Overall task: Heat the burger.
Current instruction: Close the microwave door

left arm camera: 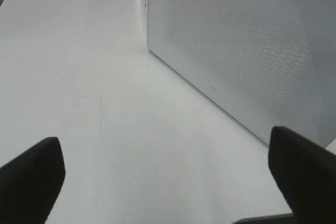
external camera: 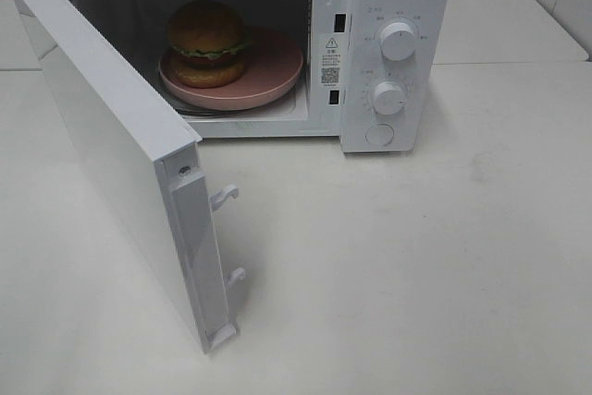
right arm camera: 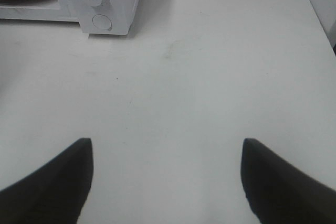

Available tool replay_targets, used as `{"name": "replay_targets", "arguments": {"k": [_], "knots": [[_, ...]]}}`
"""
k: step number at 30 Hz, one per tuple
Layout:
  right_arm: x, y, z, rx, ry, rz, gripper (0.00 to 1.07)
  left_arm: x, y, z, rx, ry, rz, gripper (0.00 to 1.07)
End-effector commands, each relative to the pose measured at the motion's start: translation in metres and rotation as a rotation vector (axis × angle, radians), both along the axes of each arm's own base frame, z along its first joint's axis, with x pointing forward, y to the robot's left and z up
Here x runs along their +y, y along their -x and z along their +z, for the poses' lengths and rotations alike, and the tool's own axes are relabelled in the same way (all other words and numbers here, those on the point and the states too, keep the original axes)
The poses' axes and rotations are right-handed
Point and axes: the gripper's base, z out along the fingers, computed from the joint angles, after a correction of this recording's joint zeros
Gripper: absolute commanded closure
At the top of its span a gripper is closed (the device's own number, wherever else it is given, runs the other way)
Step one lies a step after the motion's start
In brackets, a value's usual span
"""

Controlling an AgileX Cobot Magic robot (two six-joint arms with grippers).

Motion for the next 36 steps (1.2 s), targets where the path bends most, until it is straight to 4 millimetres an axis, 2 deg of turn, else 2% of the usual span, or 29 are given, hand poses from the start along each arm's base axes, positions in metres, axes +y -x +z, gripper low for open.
{"name": "replay_targets", "arguments": {"k": [1, 36], "knots": [[-0.0003, 0.0039, 0.0002, -0.030, 0.004, -0.001, 0.32, 0.0003, 0.0030, 0.0000, -0.030, 0.002, 0.005, 0.09], [-0.0003, 0.0039, 0.0002, -0.030, 0.004, -0.001, 0.32, 0.0003, 0.0029, 0.0001, -0.030, 0.003, 0.006, 0.09]]}}
